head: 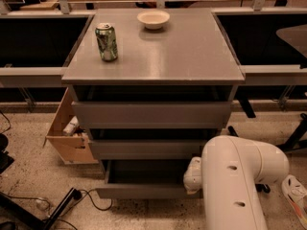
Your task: Open bottom drawer
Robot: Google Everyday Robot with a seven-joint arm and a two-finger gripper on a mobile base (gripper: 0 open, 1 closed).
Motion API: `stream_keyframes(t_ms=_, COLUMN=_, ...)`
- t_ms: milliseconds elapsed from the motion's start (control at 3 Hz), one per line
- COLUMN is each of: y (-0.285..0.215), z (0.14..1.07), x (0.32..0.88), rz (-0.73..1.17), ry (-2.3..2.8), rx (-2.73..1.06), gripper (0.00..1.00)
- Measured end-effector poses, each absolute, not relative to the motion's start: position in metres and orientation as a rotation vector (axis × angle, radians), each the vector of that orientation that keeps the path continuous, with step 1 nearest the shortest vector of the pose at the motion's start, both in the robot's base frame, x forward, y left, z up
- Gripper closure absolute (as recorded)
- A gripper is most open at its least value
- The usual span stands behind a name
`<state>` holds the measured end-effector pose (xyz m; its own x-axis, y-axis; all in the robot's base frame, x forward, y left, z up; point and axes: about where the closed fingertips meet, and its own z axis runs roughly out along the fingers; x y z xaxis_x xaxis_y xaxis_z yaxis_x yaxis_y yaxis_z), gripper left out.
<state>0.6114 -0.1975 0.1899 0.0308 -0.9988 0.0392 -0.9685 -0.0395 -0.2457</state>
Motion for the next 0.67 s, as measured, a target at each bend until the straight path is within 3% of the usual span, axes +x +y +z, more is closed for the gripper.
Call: stream_keyframes(t_ms=667, y=-0.204, z=0.1881, x=0.6003, rz=-0.278, ry=2.102, rx=-2.133, gripper=1.0)
